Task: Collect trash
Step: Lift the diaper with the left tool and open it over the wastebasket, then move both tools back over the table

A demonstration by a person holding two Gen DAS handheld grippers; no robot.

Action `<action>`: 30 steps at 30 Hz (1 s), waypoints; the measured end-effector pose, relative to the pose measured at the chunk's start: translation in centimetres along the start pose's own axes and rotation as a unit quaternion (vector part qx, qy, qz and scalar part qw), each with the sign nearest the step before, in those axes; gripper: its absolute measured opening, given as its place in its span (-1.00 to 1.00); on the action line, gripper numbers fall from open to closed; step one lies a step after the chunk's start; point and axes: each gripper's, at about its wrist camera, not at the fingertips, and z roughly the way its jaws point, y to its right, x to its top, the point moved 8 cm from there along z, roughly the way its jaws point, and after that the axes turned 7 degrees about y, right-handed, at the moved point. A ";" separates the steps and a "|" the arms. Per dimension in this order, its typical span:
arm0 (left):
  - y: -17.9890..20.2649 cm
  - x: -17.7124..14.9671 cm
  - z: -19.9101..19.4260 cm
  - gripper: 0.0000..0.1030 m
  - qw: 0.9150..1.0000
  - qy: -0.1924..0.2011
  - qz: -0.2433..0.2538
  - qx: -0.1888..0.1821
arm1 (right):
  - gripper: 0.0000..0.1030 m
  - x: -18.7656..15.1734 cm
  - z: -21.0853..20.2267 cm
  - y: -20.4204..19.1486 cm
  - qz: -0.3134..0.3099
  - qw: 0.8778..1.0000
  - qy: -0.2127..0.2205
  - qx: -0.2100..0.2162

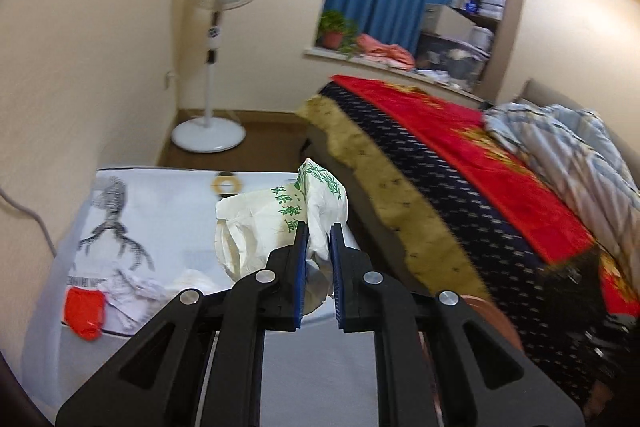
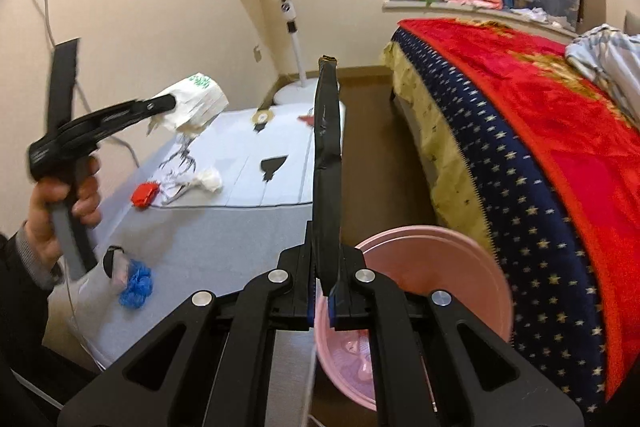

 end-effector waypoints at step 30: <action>17.0 -10.8 4.2 0.71 0.990 -0.120 0.076 0.008 | -0.90 -3.1 -1.2 11.3 0.018 0.994 -0.048 -0.099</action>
